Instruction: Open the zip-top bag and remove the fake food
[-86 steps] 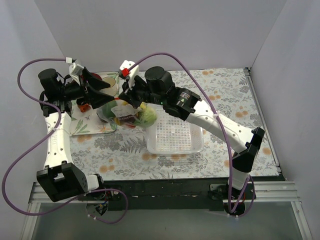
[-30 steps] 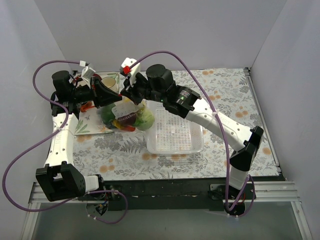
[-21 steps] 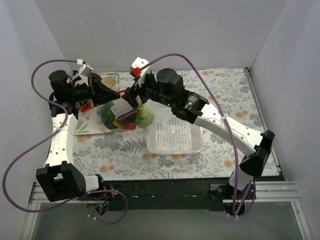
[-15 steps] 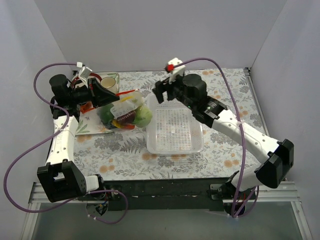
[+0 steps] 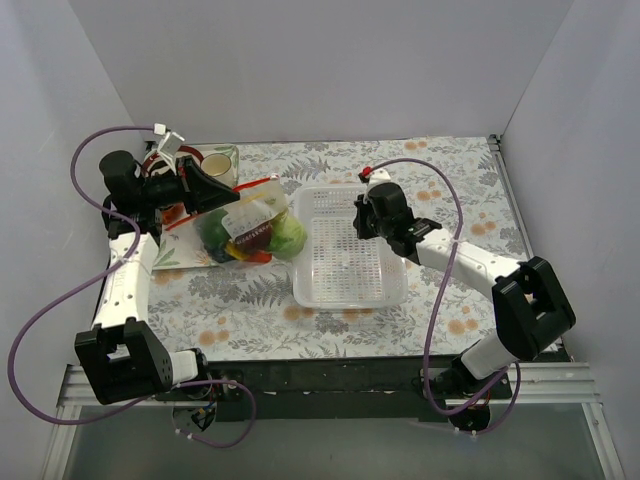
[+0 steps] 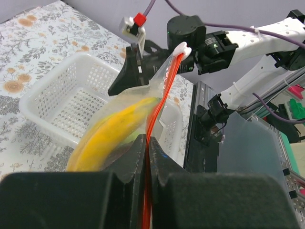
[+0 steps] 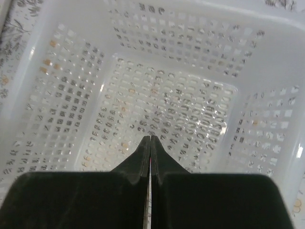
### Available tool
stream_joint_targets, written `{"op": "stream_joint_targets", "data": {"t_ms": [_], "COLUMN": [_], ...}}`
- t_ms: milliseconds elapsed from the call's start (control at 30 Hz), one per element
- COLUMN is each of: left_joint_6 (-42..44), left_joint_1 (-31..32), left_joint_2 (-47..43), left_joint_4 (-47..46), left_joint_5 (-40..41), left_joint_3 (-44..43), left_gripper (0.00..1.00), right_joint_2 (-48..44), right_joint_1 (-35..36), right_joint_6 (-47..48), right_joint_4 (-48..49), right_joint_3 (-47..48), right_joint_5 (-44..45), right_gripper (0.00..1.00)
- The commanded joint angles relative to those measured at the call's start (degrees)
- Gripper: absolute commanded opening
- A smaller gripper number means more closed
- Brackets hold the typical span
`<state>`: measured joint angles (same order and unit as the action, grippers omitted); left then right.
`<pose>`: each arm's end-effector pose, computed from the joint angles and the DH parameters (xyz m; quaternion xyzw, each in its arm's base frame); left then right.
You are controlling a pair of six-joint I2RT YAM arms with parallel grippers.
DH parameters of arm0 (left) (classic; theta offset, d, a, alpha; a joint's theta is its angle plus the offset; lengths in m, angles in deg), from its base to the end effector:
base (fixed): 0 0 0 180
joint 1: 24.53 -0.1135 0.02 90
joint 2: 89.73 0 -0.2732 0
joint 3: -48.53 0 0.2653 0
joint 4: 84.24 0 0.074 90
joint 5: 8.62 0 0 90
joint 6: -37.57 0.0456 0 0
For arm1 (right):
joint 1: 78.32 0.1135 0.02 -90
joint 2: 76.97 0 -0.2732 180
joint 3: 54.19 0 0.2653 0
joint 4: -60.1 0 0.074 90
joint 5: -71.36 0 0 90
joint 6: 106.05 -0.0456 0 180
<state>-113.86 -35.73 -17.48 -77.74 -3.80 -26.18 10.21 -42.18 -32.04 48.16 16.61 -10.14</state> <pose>0.2829 0.0097 0.3796 0.0528 0.7072 -0.6613 0.2443 0.2995 0.2104 0.2551 -0.1124 0.8497 0.1675 0.4872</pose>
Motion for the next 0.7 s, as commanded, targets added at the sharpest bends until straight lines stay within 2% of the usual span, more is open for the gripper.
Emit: {"op": "stream_joint_targets", "data": {"t_ms": [0, 100, 167, 200, 233, 300, 600, 667], "left_joint_6": [-5.1, -9.3, -13.9, -25.6, -32.5, -45.9, -44.2, -44.7], "left_joint_1": [-0.2, -0.2, -0.1, -0.2, -0.2, -0.5, -0.8, 0.6], "left_joint_2": [-2.3, -1.8, -1.5, -1.4, -1.0, -0.4, 0.6, 0.9], "left_joint_4": [-6.8, -11.1, -20.8, -27.8, -46.8, -64.1, -65.9, -67.8], "left_joint_5": [-17.7, -17.8, -17.7, -17.8, -17.9, -18.0, -17.9, -17.8], "left_joint_3": [-5.1, -5.3, -4.3, -1.7, 0.4, 3.9, 7.9, 11.6], "left_gripper": [0.0, 0.0, 0.0, 0.0, 0.0, 0.0, 0.0, 0.0], "right_joint_2": [-0.6, -1.8, -3.4, -3.9, -5.3, -6.9, -14.2, -16.0], "right_joint_1": [-0.3, -0.8, -1.0, -1.0, -1.1, -1.1, -1.2, -1.4], "right_joint_6": [-5.0, -7.5, -7.9, -8.4, -8.9, -9.7, -9.3, -9.1], "right_joint_4": [-3.8, -8.0, -9.8, -11.4, -12.5, -13.6, -19.6, -20.0], "right_joint_3": [-3.5, -6.6, -8.2, -9.6, -10.2, -12.0, -13.4, -13.7], "right_joint_5": [3.6, 7.8, 9.7, 10.2, 11.8, 12.9, 18.2, 18.8], "right_gripper": [0.01, 0.01, 0.01, 0.01, 0.01, 0.01, 0.01, 0.01]}}
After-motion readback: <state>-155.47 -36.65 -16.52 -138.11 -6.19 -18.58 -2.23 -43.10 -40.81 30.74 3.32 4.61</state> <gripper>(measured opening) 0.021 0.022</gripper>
